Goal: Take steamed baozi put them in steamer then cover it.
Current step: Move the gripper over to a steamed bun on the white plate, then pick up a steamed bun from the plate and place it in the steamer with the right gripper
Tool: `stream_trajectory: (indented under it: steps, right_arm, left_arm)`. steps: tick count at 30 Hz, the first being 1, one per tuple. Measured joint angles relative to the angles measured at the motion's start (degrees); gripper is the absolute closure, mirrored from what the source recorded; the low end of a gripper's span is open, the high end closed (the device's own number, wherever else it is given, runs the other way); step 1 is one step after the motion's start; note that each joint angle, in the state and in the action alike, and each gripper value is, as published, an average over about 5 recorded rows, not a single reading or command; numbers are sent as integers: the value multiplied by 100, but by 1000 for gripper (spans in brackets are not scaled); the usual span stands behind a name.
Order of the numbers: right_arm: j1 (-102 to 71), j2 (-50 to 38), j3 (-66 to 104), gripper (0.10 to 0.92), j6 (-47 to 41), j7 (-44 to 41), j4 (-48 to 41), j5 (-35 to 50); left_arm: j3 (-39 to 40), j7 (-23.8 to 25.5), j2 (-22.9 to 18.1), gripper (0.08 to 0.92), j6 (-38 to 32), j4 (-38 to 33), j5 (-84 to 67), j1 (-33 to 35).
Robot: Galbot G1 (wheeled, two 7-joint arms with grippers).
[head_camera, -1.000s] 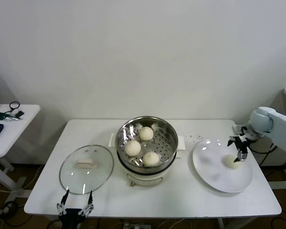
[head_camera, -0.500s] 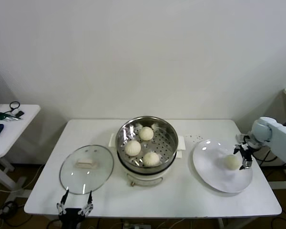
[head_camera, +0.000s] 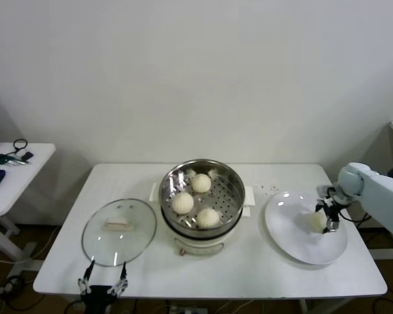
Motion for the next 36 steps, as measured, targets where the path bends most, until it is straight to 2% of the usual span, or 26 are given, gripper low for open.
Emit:
stream_trajectory:
  steps: [3, 11, 20, 26, 36]
  right_arm:
    - [7, 5, 3, 224, 8, -30, -24, -16]
    - [69, 12, -19, 345, 33, -72, -32, 0]
    - [394, -25, -283, 355, -50, -54, 108, 320]
    - [1069, 58, -867, 355, -268, 9, 360, 971]
    - [2842, 654, -2335, 348, -651, 144, 753, 2609]
  left_arm:
    - [-2, 0, -5, 177, -2, 3, -1, 2]
    - [-37, 1, -6, 177, -13, 26, -28, 8]
    - [-47, 9, 16, 177, -12, 7, -43, 13]
    - [-14, 13, 26, 177, -28, -6, -46, 13]
    - [69, 31, 36, 177, -52, -49, -35, 1]
